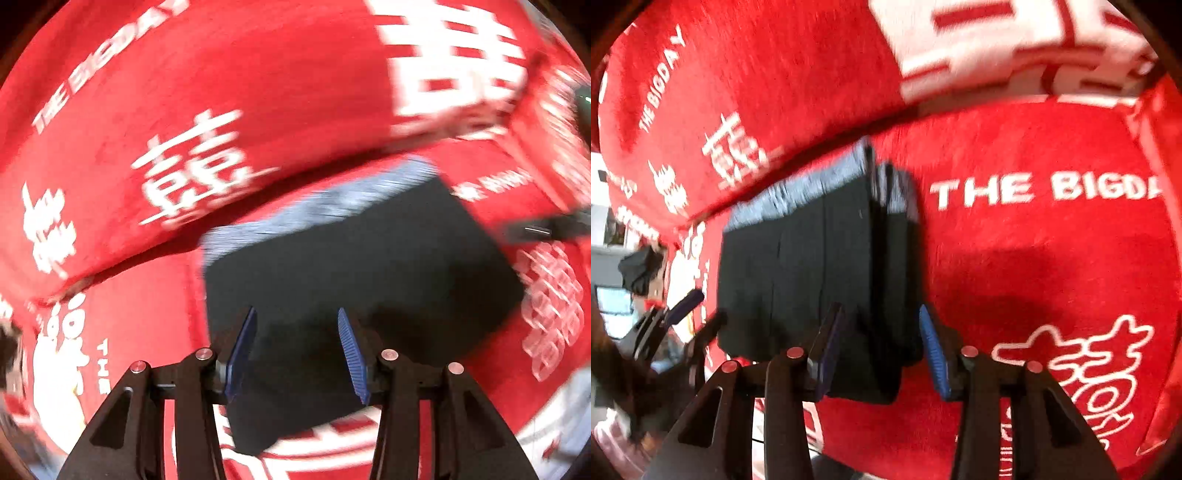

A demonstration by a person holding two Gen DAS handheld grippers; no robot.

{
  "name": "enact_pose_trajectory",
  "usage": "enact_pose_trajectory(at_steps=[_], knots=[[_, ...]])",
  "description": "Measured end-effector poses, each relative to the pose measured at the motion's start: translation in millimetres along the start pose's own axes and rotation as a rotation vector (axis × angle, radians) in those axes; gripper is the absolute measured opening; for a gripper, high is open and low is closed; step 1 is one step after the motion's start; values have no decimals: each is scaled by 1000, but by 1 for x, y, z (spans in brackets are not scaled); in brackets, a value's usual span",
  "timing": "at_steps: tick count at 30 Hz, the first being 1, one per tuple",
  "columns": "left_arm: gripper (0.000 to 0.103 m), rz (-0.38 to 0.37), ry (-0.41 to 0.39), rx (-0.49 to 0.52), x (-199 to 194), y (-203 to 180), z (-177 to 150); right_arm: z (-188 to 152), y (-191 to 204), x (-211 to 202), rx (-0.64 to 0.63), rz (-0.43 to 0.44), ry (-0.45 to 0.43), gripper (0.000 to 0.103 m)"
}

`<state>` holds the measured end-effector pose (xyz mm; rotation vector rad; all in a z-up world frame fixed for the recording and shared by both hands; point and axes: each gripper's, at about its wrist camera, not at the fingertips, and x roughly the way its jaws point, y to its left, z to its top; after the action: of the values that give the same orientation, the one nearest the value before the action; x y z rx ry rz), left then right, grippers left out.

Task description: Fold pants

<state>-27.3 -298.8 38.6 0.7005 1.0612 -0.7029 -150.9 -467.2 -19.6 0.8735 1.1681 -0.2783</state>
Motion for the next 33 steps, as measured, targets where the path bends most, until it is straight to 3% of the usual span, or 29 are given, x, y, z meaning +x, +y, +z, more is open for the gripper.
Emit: enact_pose_trajectory(at_steps=[3,5,7,8,10,13,17,21,27,33], knots=[[48,1,108,-92,37,26,-2,1,18,-13,-31,-1,-49,46],[53,-13,156,-113,55,32,-12,-1,32,-5,-62,-3,-28,46],[69,23,116,-102,54,33,-20,-6,46,11,-73,-3,10,46],[71,39,101,-92,54,32,-23,-10,50,21,-76,-6,36,46],[76,9,99,-109,60,37,-27,-19,54,42,-91,-49,61,46],[92,-18,119,-189,69,55,-29,-24,62,53,-119,-107,44,46],[93,-95,141,-280,74,72,-35,-24,68,56,-121,-133,52,49],[93,-109,144,-264,74,73,-41,-24,66,59,-75,-100,78,78],[93,-102,138,-199,70,71,-41,-27,77,59,-45,-187,51,79],[93,-97,115,-134,67,61,-35,-26,74,58,30,-180,20,83]])
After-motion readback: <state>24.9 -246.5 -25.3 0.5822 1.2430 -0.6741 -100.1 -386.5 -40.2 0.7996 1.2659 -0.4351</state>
